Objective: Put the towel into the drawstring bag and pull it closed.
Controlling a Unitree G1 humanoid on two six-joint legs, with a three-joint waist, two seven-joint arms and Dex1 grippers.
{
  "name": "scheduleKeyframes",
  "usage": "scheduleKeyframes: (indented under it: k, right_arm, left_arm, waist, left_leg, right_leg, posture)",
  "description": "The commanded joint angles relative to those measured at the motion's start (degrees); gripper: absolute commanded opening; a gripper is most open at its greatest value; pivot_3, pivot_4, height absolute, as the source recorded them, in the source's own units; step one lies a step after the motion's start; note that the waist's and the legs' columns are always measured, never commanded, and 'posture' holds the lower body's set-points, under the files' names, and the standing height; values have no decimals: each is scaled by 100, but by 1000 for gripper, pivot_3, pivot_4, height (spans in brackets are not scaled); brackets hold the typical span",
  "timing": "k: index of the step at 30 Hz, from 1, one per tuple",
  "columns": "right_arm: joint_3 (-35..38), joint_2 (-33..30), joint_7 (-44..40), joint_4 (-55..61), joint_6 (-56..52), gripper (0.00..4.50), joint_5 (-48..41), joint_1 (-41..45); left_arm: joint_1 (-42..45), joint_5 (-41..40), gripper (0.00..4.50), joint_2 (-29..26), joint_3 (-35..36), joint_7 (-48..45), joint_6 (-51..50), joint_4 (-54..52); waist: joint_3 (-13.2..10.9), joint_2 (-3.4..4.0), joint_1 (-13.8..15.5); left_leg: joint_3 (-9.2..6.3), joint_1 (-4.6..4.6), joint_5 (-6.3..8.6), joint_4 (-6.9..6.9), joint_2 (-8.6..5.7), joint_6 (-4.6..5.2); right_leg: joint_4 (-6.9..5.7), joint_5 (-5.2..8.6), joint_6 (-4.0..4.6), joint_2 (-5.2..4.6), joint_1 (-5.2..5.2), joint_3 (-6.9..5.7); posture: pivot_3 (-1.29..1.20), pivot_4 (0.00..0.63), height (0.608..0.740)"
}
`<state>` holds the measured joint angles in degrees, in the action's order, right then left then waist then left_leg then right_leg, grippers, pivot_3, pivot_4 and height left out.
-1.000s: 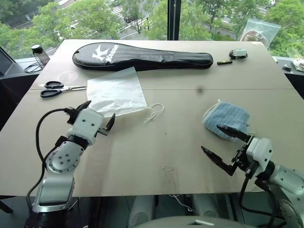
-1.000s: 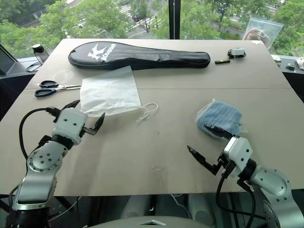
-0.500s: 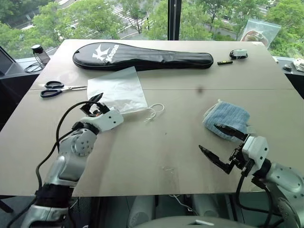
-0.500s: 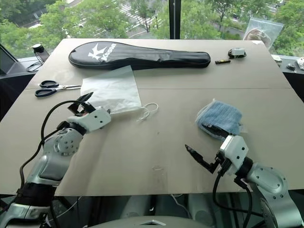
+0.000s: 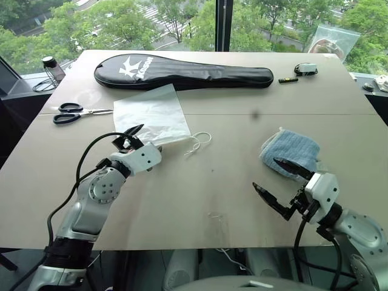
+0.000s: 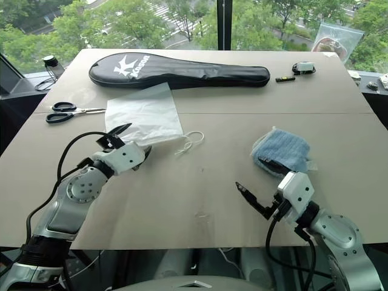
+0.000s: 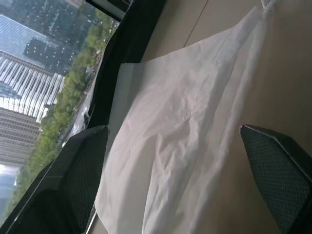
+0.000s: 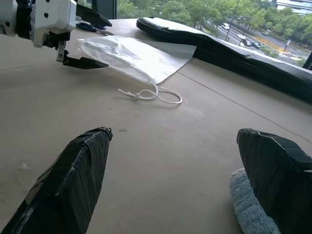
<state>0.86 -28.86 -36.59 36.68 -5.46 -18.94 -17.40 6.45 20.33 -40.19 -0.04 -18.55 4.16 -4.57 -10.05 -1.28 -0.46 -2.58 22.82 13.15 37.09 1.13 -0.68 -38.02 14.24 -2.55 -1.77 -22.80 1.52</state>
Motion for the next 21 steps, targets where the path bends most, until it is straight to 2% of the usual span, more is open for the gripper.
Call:
scheduleKeyframes:
  k: [1, 11, 15, 17, 19, 21]
  right_arm:
    - [37, 12, 56, 223, 31, 4437, -25, 100]
    - [24, 15, 146, 255, -97, 4437, -25, 181]
    - [8, 130, 507, 283, -428, 4437, 80, 271]
    - [54, 185, 678, 343, -756, 4500, -43, 329]
    - [80, 94, 980, 490, -1101, 4500, 350, 397]
    - [123, -19, 1380, 667, -1699, 4500, 790, 475]
  left_arm:
    - [203, 143, 4469, 31, 57, 153, -3, 25]
    - [866, 762, 4469, 96, -342, 472, 221, 838]
    - [1279, 984, 4469, 36, -638, 508, 496, 1414]
    - [1454, 775, 3917, 17, -666, 337, 738, 1659]
    - [1612, 531, 3268, -20, -628, 129, 872, 1860]
    - [1732, 130, 2226, 1, -521, -269, 768, 1993]
  waist:
    - [0, 0, -7]
    - [0, 0, -13]
    - [0, 0, -10]
    - [0, 0, -11]
    - [0, 0, -18]
    - [0, 0, -24]
  left_leg:
    - [1, 0, 0, 0, -1, 0]
    - [-3, 0, 0, 0, -16, 0]
    - [-3, 0, 0, 0, -18, 0]
    - [-6, 1, 0, 0, -18, 0]
    - [-4, 1, 0, 0, -18, 0]
    - [-3, 2, 0, 0, -18, 0]
  right_leg:
    - [0, 0, -1, 0, 0, 1]
    - [-1, -1, -2, 5, 0, -2]
    - [-2, -2, -2, 5, 0, -2]
    - [-2, -2, -1, 6, 0, -3]
    - [-2, -5, 4, 5, 0, -2]
    - [-2, -13, 17, 4, -1, -2]
  posture:
    - [0, 150, 740]
    - [0, 150, 740]
    - [0, 150, 740]
    - [0, 150, 740]
    - [0, 150, 740]
    - [0, 150, 740]
